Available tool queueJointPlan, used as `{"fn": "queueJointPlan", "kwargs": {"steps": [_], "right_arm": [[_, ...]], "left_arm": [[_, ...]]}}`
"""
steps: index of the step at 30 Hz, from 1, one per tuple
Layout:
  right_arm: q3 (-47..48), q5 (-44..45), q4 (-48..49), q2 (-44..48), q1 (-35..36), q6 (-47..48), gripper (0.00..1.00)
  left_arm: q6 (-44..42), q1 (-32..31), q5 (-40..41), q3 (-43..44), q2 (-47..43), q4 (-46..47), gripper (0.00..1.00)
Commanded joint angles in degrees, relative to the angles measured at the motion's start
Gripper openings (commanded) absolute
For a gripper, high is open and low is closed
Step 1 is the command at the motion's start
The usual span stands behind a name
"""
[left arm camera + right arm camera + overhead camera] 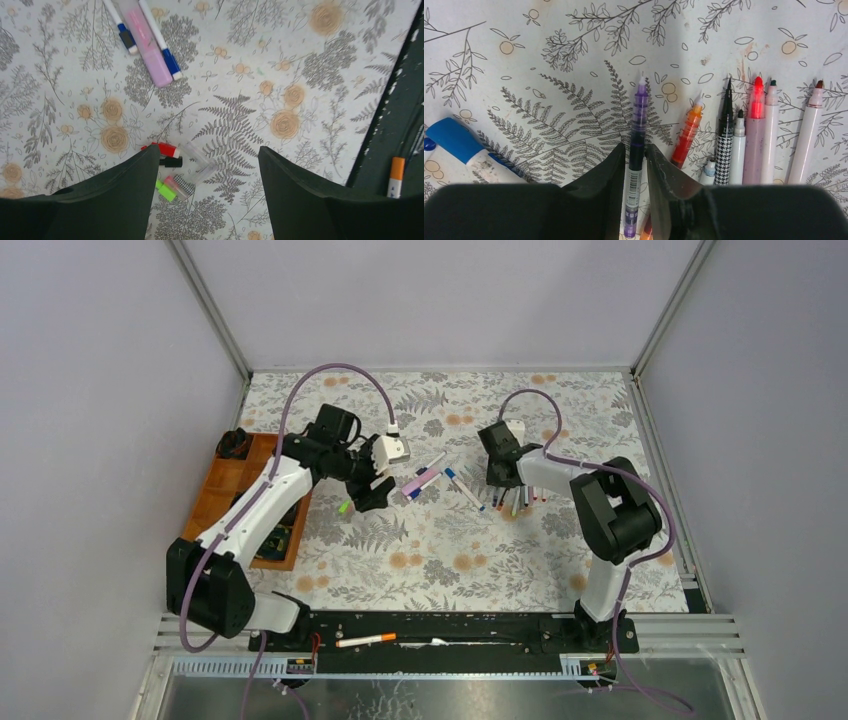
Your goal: Open the pen caps
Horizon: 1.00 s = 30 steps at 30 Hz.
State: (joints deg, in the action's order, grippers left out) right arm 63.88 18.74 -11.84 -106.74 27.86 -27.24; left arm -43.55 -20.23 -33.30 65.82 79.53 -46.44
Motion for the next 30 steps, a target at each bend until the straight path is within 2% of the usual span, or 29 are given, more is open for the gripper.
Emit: {"fn": "queueJointPlan", "kwargs": {"steps": [1, 7, 13, 16, 20, 24, 26, 30], "right_arm": [[-3.5, 2.8, -4.0, 1.1, -0.1, 0.4, 0.29], [-4.8, 3.0, -4.3, 3.5, 0.0, 0.7, 0.26], [-4.3, 3.9, -5.7, 6.4, 0.1, 2.9, 0.27], [-2.9, 2.2, -6.1, 8.3, 0.3, 4.0, 0.34], [-1.2, -1.2, -4.4, 10.7, 2.2, 6.0, 0.48], [1.8, -10.2, -2.3, 8.7, 4.3, 9.5, 0.61], [3.7, -15.9, -2.4, 6.2, 5.3, 11.3, 0.64], [5.1, -20.7, -2.0, 2.0, 6.4, 13.2, 0.65]], "left_arm": [[2.3, -0.2, -4.8, 3.7, -1.7, -5.6, 0.80], [2.2, -0.2, -4.7, 5.7, -3.8, -6.9, 0.80], [2.4, -0.2, -3.8, 6.0, -4.6, -7.0, 0.83], [4.1, -0.2, -1.8, 6.1, -4.2, -5.9, 0.88], [4.7, 0.0, -0.3, 6.9, -4.4, -5.4, 0.90], [5.5, 0.2, 1.5, 6.6, -5.4, -3.9, 0.98], [5.9, 0.3, 2.3, 6.7, -5.7, -3.7, 0.99], [7.0, 0.7, 3.1, 6.9, -6.2, -3.7, 0.99]]}}
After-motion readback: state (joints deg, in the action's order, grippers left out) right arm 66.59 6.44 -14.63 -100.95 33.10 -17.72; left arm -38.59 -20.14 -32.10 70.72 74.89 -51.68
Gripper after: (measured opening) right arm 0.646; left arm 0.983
